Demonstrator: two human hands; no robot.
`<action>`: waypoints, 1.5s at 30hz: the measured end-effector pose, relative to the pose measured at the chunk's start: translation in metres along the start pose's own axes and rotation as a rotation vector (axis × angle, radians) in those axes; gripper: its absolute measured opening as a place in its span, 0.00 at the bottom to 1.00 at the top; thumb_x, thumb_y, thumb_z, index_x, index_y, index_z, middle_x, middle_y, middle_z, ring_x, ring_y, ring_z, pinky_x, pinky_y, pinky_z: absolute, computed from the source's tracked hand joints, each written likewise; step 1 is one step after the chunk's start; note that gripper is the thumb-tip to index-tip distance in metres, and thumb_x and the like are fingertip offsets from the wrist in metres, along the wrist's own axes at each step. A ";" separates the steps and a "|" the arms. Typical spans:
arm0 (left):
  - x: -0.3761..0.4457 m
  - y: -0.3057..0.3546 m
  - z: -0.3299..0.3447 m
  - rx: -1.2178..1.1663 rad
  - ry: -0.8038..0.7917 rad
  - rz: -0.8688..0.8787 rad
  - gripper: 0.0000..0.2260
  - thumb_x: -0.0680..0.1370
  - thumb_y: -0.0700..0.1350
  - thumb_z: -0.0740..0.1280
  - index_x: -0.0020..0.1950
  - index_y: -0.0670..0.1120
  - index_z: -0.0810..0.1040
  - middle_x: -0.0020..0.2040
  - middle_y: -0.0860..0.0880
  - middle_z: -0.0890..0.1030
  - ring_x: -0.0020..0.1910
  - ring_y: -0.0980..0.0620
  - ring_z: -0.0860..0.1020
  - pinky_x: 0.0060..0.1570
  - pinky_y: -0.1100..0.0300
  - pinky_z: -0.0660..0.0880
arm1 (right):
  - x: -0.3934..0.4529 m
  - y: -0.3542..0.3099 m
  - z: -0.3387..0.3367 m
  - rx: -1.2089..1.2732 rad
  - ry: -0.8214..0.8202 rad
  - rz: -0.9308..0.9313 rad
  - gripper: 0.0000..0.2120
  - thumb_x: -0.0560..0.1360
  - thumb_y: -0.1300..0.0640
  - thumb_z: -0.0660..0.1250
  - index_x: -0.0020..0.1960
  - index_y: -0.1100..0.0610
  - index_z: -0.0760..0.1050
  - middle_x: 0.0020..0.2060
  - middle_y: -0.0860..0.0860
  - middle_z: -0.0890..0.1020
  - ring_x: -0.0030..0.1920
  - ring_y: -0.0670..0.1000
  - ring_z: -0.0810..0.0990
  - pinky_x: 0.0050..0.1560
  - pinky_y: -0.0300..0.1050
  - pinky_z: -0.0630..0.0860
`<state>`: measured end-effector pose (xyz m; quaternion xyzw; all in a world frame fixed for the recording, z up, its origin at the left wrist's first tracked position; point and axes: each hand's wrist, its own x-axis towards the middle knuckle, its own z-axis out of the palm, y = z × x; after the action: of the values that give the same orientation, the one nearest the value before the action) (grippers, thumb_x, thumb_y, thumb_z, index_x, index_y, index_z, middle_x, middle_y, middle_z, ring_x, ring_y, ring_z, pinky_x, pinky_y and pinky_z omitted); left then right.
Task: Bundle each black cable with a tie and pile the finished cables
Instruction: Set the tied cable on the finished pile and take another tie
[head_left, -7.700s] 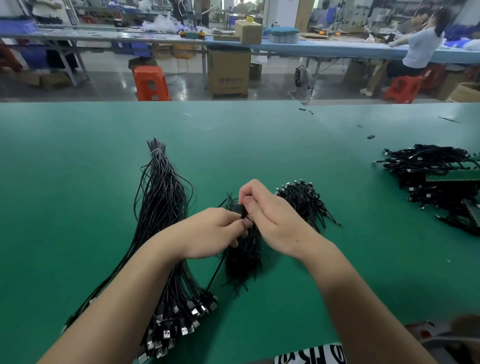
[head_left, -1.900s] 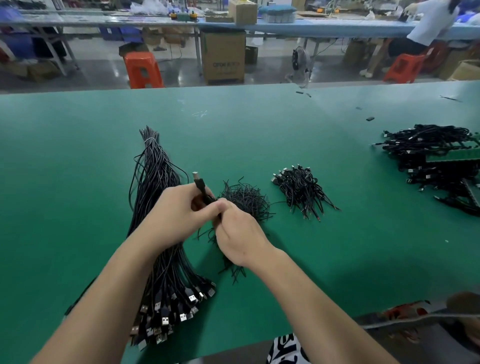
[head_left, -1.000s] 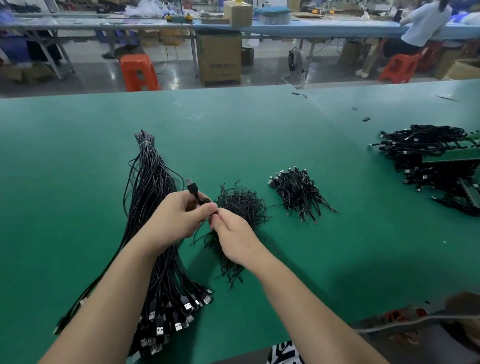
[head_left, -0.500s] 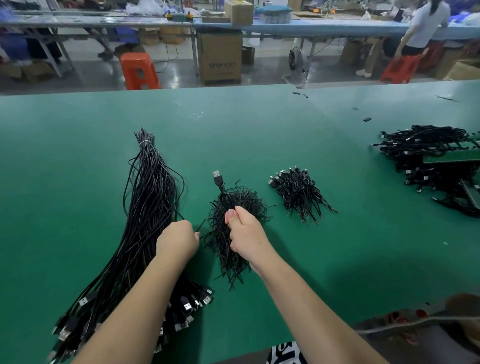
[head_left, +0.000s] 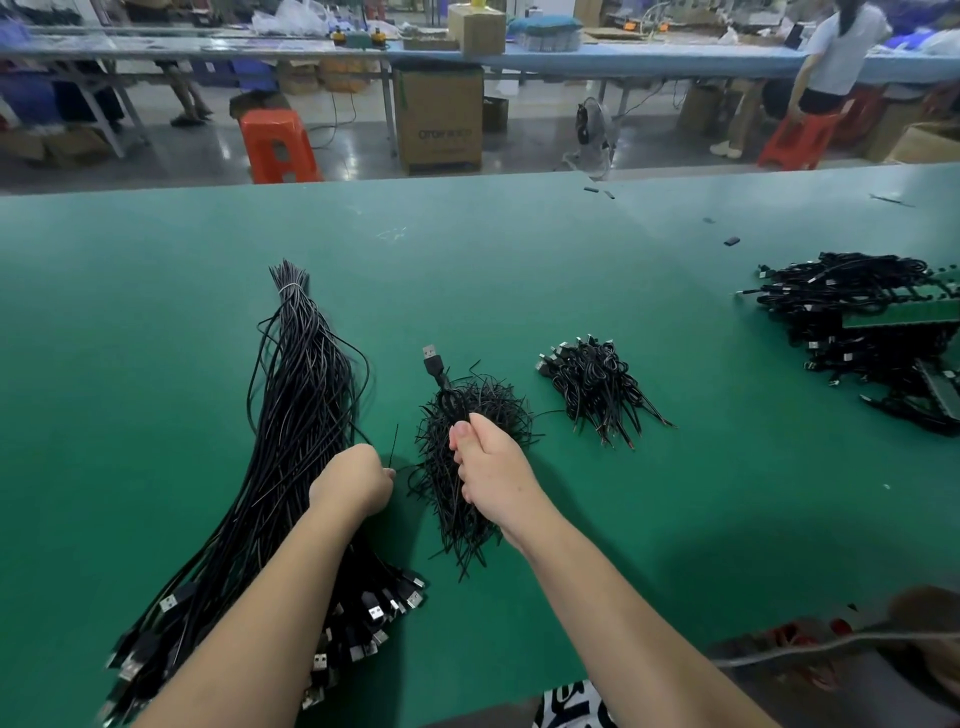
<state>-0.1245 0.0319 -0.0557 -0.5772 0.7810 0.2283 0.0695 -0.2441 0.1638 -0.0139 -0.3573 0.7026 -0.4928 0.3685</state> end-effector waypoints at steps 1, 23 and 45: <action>-0.001 -0.001 0.000 0.001 0.008 0.003 0.14 0.83 0.48 0.64 0.40 0.44 0.75 0.37 0.49 0.77 0.34 0.49 0.74 0.32 0.58 0.68 | 0.000 0.000 0.000 -0.002 -0.003 -0.003 0.14 0.83 0.47 0.53 0.42 0.50 0.68 0.36 0.50 0.68 0.36 0.51 0.64 0.39 0.51 0.64; -0.073 0.014 -0.031 -0.715 0.305 0.472 0.12 0.79 0.47 0.70 0.35 0.51 0.80 0.26 0.55 0.70 0.26 0.57 0.64 0.27 0.63 0.59 | -0.004 0.005 0.000 -0.225 -0.191 -0.169 0.07 0.81 0.41 0.53 0.48 0.35 0.69 0.35 0.44 0.74 0.32 0.43 0.70 0.39 0.47 0.71; -0.087 0.013 -0.042 0.078 0.913 1.167 0.11 0.76 0.30 0.65 0.49 0.44 0.83 0.60 0.48 0.83 0.66 0.49 0.78 0.63 0.49 0.72 | -0.011 -0.021 -0.011 0.400 -0.404 0.108 0.18 0.80 0.48 0.60 0.31 0.46 0.75 0.29 0.48 0.62 0.25 0.46 0.56 0.23 0.38 0.53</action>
<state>-0.1021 0.0921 0.0169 -0.1027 0.9195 -0.0625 -0.3743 -0.2460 0.1730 0.0106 -0.3305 0.5216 -0.5202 0.5900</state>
